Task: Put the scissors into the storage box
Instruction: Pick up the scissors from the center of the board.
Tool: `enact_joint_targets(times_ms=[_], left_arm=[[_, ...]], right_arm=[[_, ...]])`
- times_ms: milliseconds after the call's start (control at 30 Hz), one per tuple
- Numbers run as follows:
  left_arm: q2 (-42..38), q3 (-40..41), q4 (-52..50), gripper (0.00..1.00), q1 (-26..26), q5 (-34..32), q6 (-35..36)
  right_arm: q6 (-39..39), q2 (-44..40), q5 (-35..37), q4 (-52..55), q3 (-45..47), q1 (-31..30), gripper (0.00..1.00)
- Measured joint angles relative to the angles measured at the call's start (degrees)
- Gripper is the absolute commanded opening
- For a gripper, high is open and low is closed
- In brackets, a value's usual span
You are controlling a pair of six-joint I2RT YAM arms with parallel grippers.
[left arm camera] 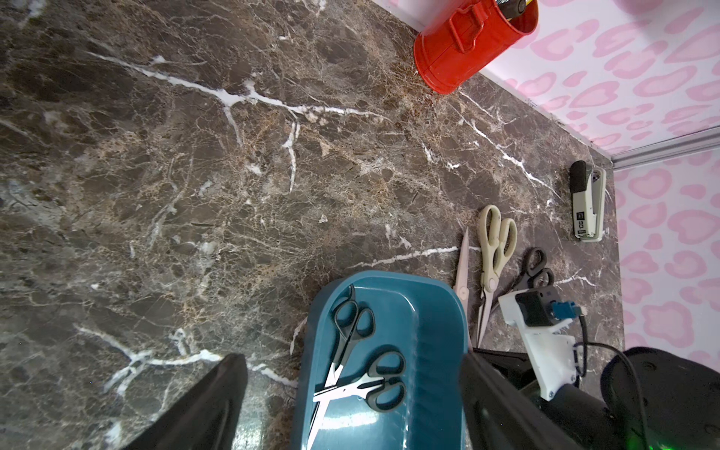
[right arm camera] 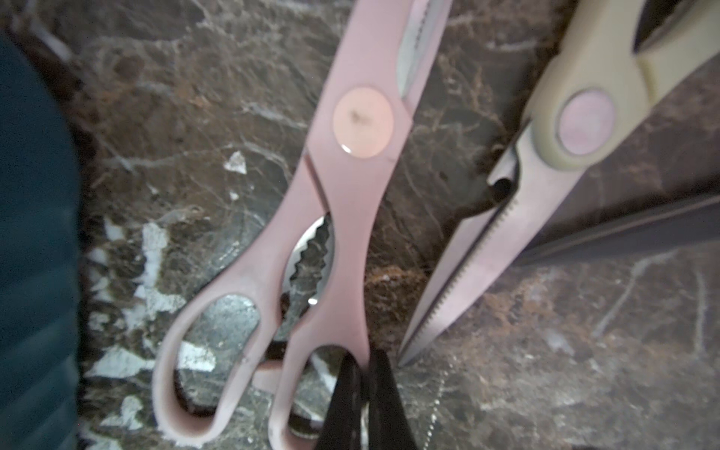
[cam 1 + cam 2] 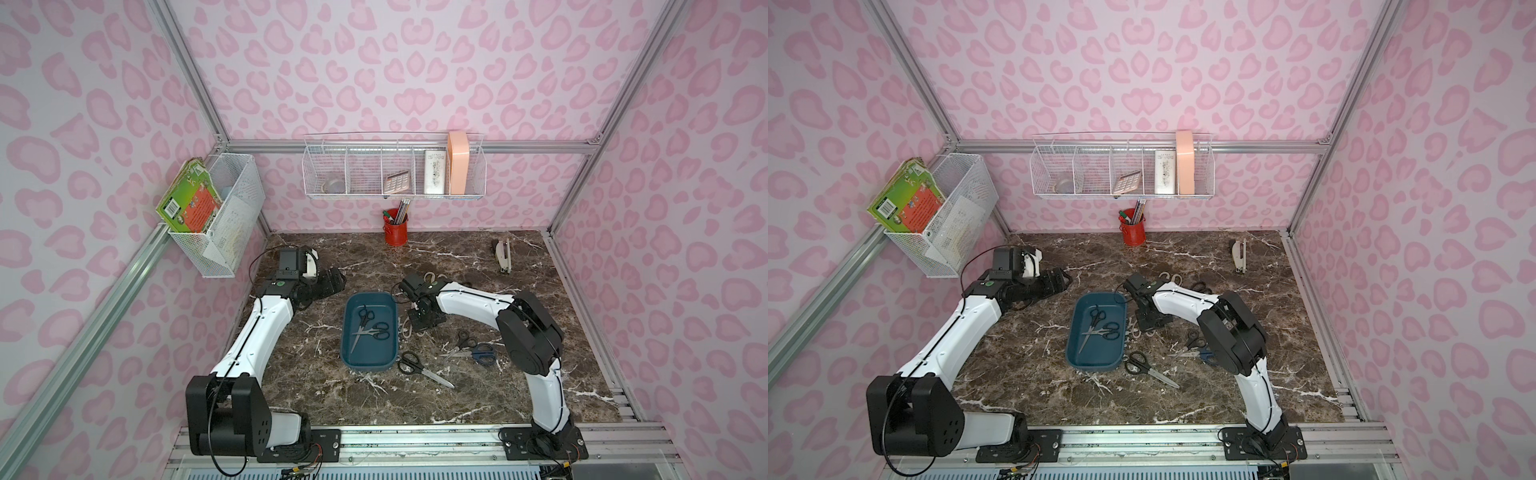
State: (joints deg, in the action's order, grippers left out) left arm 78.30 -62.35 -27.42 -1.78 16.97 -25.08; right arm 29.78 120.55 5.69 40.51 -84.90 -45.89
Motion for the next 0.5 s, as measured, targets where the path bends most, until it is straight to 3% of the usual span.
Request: enact_joint_targets(times_ms=[233,500], left_arm=[[0.00,0.00,0.00,0.90,0.00,-0.04,0.13],[0.00,-0.02,0.00,0.90,0.00,-0.39,0.13]], right_arm=[[-0.04,-0.42,-0.20,0.17,-0.26,0.07,0.00],[-0.31,-6.64,-1.90,1.42,-0.92,0.42,0.00]])
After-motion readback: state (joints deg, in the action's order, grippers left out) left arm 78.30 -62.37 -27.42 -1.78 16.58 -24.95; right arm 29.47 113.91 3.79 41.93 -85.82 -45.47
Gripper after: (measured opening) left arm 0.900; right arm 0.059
